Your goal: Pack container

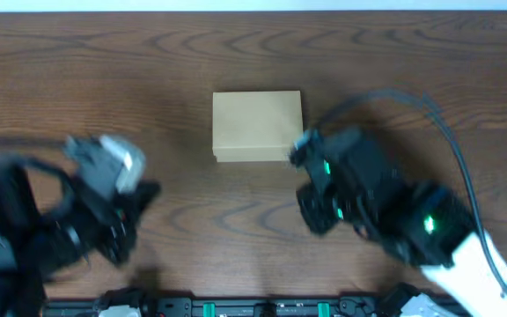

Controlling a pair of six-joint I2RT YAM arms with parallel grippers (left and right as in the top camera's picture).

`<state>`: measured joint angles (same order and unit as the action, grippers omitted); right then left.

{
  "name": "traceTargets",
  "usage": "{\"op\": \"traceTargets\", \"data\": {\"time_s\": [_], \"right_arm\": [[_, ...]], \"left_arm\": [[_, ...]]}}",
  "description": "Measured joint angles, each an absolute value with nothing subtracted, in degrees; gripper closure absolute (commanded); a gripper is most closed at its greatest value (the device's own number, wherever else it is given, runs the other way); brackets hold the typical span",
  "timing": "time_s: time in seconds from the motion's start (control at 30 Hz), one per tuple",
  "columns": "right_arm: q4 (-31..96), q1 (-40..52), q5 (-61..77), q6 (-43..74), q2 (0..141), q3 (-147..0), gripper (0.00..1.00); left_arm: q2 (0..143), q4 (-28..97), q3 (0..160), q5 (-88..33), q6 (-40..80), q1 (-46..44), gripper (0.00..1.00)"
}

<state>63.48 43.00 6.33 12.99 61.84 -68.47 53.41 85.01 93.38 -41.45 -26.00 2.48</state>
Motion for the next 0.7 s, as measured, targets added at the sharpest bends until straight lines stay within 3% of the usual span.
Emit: {"op": "traceTargets", "data": {"time_s": [0.3, 0.33, 0.37, 0.4, 0.43, 0.7], "right_arm": [[58.0, 48.4, 5.5, 27.9, 32.4, -44.3, 0.98], [58.0, 48.4, 5.5, 28.9, 30.9, -43.1, 0.92], [58.0, 48.4, 5.5, 29.9, 29.7, -42.1, 0.66], [58.0, 48.4, 5.5, 30.9, 29.0, -41.4, 0.01], [58.0, 48.4, 5.4, 31.3, 28.5, -40.9, 0.01], [58.0, 48.4, 5.5, 34.4, 28.4, -39.8, 0.01]], "left_arm": [[37.1, 85.1, 67.4, -47.0, -28.0, 1.4, 0.94], [36.4, 85.0, 65.2, -48.4, -28.6, 1.4, 0.94], [36.0, 84.9, 63.7, -49.5, -28.9, 1.4, 0.92], [35.8, 84.7, 62.8, -50.1, -29.1, 1.4, 0.71], [35.8, 84.2, 61.7, -50.9, -29.8, 1.4, 0.04], [35.8, 84.4, 60.4, -52.6, -29.3, 1.4, 0.05]]}}
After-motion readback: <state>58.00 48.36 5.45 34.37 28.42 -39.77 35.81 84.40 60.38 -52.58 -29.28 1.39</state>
